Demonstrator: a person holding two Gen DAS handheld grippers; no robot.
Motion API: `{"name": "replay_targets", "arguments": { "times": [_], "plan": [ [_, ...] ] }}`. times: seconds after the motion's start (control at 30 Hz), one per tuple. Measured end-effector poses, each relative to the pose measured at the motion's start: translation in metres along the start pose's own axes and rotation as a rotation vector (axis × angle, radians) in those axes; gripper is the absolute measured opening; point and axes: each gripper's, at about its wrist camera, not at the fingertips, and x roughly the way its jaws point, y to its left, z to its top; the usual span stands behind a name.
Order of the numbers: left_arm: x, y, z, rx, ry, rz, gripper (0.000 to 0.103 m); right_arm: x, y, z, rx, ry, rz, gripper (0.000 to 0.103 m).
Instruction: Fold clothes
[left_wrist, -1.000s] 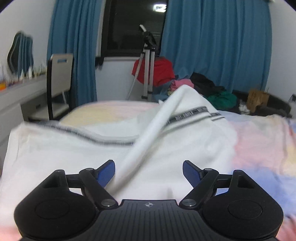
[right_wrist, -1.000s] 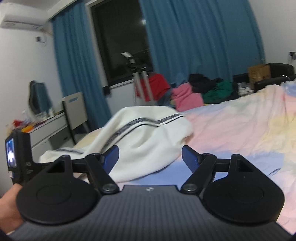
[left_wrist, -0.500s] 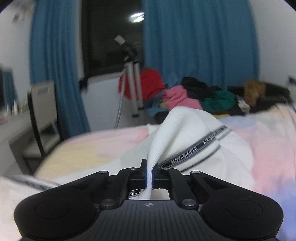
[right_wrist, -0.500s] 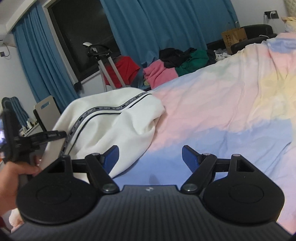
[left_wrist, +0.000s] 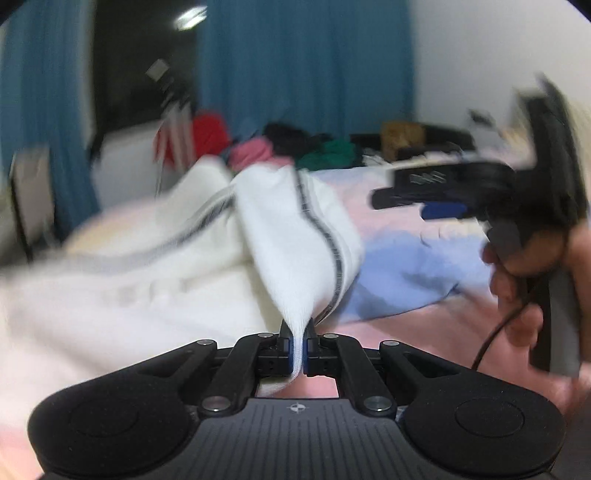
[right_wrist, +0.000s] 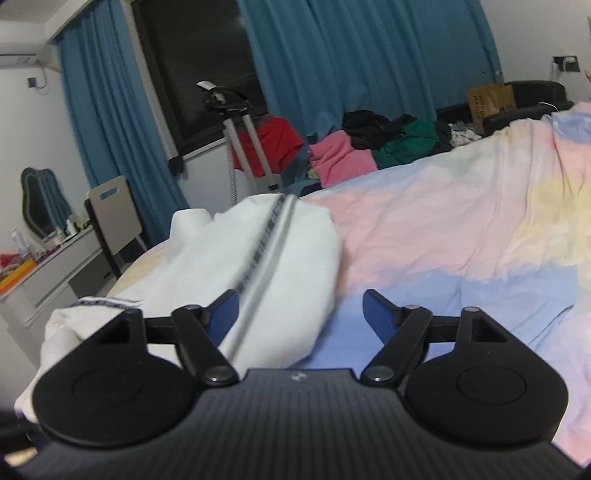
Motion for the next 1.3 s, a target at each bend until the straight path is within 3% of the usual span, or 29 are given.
{"name": "replay_targets", "arguments": {
  "times": [0.1, 0.2, 0.33, 0.43, 0.63, 0.7, 0.77, 0.87, 1.03, 1.1, 1.17, 1.3],
  "plan": [
    [0.009, 0.019, -0.008, -0.174, 0.027, -0.034, 0.004, -0.006, 0.009, -0.001, -0.036, 0.027, 0.026, 0.068],
    [0.017, 0.025, -0.011, -0.226, 0.036, -0.037, 0.004, 0.000, 0.018, 0.004, -0.043, 0.080, 0.056, 0.059],
    [0.027, 0.036, -0.017, -0.288, 0.046, -0.068, 0.005, 0.024, 0.042, 0.024, -0.143, 0.118, 0.048, 0.059],
    [0.030, 0.051, -0.032, -0.342, 0.153, -0.148, 0.005, 0.063, 0.061, 0.049, -0.197, 0.146, 0.022, 0.059],
    [0.060, 0.086, -0.039, -0.475, 0.192, -0.239, 0.004, 0.166, 0.101, 0.102, -0.233, 0.196, -0.056, 0.062],
    [0.062, 0.088, -0.042, -0.473, 0.190, -0.273, 0.004, 0.203, 0.113, 0.113, -0.241, 0.207, -0.088, 0.063],
    [0.061, 0.087, -0.049, -0.450, 0.174, -0.299, 0.004, 0.242, 0.126, 0.120, -0.251, 0.236, -0.145, 0.062],
    [0.070, 0.098, -0.055, -0.494, 0.181, -0.340, 0.004, 0.292, 0.141, 0.121, -0.289, 0.263, -0.240, 0.062],
    [0.087, 0.105, -0.058, -0.505, 0.171, -0.388, 0.004, 0.346, 0.141, 0.111, -0.328, 0.324, -0.365, 0.060],
    [0.089, 0.106, -0.059, -0.499, 0.166, -0.398, 0.004, 0.352, 0.136, 0.109, -0.339, 0.328, -0.368, 0.053],
    [0.092, 0.109, -0.059, -0.506, 0.161, -0.408, 0.004, 0.351, 0.127, 0.109, -0.328, 0.338, -0.371, 0.013],
    [0.094, 0.111, -0.058, -0.485, 0.152, -0.403, 0.004, 0.324, 0.106, 0.124, -0.255, 0.285, -0.341, 0.009]
  ]
}}
